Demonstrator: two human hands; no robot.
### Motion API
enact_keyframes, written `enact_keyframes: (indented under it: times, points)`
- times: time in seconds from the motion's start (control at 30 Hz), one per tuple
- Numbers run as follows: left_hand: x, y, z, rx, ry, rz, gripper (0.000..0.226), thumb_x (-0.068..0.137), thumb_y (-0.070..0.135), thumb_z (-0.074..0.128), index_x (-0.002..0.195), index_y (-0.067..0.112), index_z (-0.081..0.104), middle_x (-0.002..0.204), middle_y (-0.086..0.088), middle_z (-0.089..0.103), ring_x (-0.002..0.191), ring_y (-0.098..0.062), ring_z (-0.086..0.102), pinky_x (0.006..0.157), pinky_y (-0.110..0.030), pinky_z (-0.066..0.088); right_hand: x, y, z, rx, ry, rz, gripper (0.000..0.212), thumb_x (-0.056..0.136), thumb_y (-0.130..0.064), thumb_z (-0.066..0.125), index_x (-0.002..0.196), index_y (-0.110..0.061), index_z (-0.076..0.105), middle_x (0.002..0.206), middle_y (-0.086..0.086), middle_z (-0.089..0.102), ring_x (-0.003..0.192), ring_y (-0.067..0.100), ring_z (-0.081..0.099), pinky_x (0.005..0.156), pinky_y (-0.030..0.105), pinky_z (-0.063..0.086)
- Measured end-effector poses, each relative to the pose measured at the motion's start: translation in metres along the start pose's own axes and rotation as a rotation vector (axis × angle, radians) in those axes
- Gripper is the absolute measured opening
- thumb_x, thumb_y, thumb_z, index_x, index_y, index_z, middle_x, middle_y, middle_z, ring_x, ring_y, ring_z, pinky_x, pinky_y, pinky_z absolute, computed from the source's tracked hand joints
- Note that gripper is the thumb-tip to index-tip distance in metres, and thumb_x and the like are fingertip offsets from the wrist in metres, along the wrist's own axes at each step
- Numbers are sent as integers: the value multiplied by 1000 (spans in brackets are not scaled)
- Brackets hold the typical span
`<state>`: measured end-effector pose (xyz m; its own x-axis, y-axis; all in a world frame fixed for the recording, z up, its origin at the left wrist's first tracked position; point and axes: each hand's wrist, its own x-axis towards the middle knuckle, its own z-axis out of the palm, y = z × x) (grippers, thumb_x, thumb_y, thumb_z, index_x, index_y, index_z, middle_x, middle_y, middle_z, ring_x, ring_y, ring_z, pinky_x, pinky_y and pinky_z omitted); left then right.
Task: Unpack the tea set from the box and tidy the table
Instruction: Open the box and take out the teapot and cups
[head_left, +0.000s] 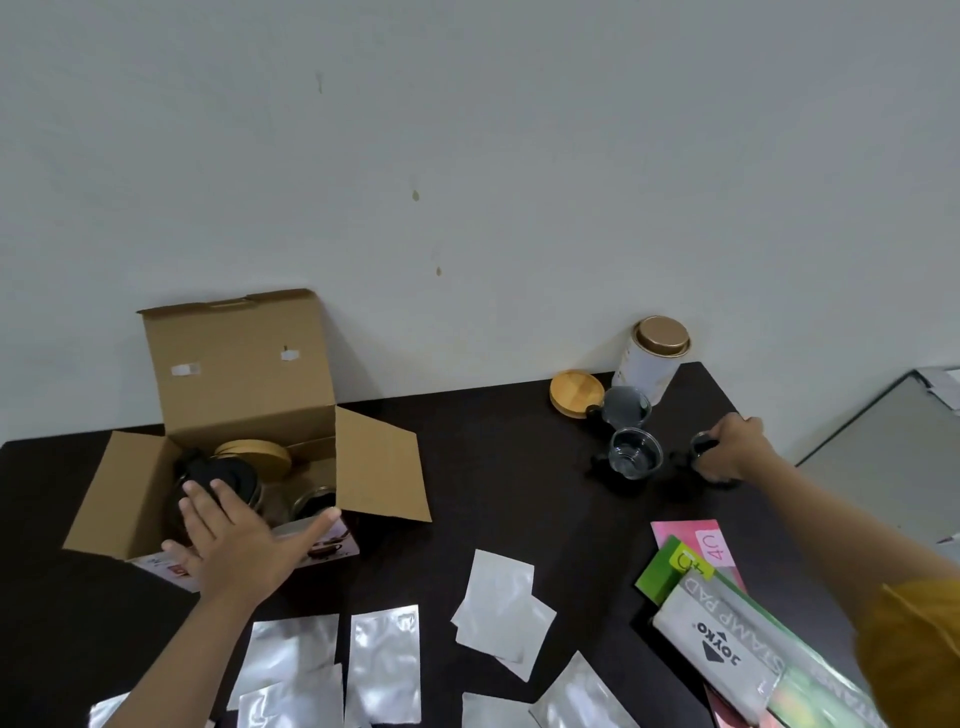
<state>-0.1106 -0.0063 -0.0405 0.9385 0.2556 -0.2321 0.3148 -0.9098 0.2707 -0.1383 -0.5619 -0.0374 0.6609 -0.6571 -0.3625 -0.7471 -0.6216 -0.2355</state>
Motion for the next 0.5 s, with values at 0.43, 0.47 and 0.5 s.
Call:
enact_keyframes:
  times: [0.43,0.47,0.5]
  points:
    - [4,-4,9,44,84,12,154,35,101,22,150,1,2,159,-20,-7,146,-36,-3,112,-63,2,118,-7,48,274,69,62,58,37,-26,82,89,-8,63,96,18,62,80,34,66,70,43,60]
    - [4,-4,10,40,92,10,154,35,101,22,150,0,4,159,-20,-6,146,-36,-2,111,-63,3,110,-11,45,309,83,49,53,42,-21,83,89,-8,62,96,19,62,80,34,66,69,43,60]
    - [5,-4,12,34,100,9,155,35,101,23,150,0,5,158,-21,-4,146,-37,-1,111,-64,3,103,-14,42,348,93,36,52,46,-18,82,93,-8,59,99,19,61,83,34,65,70,42,59]
